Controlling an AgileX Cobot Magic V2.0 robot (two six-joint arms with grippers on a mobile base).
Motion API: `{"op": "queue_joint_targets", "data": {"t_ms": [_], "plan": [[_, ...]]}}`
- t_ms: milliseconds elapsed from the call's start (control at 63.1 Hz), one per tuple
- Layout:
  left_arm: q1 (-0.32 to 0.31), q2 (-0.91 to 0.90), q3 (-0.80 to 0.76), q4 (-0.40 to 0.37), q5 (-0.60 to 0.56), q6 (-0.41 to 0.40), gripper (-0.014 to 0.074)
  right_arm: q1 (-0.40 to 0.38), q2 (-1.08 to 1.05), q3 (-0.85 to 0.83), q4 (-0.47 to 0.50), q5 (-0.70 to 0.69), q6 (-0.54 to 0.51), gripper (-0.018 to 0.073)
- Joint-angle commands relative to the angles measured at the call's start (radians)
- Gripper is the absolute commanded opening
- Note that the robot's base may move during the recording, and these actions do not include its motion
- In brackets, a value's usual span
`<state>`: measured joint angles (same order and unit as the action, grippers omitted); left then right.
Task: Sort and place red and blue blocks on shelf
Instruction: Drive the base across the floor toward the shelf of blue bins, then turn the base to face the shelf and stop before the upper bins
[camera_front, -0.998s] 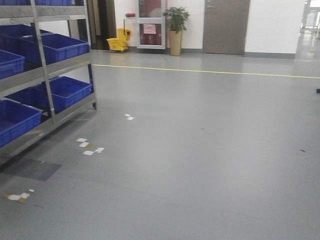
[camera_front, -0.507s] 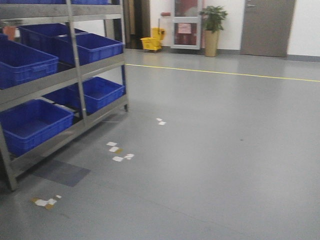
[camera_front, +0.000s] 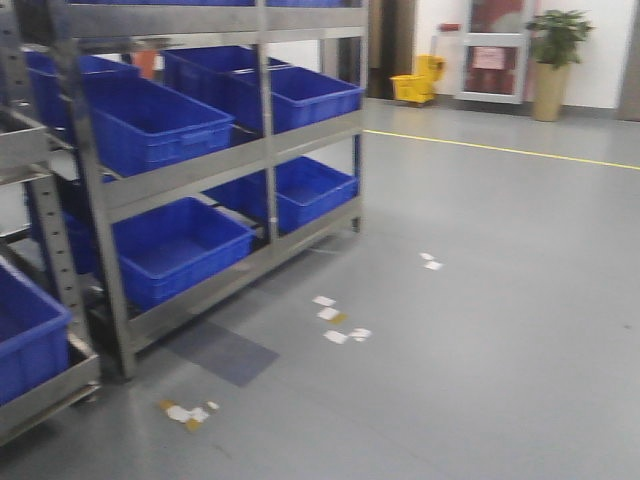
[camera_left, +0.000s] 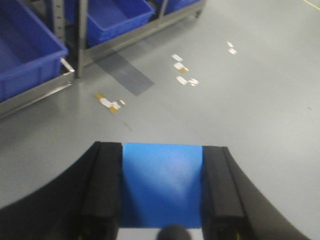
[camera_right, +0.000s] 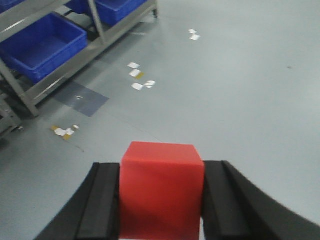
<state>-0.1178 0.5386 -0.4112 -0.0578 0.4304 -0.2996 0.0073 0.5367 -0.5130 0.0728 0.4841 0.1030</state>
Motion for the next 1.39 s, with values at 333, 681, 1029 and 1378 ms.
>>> {"op": "queue_joint_targets", "data": {"t_ms": [333,681,1029,1378], "plan": [[0.002,-0.001,-0.028,-0.002,-0.085,-0.007,0.0125,-0.002,0.000,-0.024,-0.007,-0.077,-0.002,0.0049],[0.002,-0.001,-0.028,-0.002,-0.085,-0.007,0.0125,-0.002,0.000,-0.024,-0.007,-0.077,-0.002,0.0049],[0.002,-0.001,-0.028,-0.002,-0.085,-0.007,0.0125,-0.002,0.000,-0.024,-0.007,-0.077,-0.002,0.0049],[0.002,-0.001,-0.028,-0.002,-0.085,-0.007,0.0125,-0.002,0.000,-0.024,-0.007,-0.077,-0.002,0.0049]]}}
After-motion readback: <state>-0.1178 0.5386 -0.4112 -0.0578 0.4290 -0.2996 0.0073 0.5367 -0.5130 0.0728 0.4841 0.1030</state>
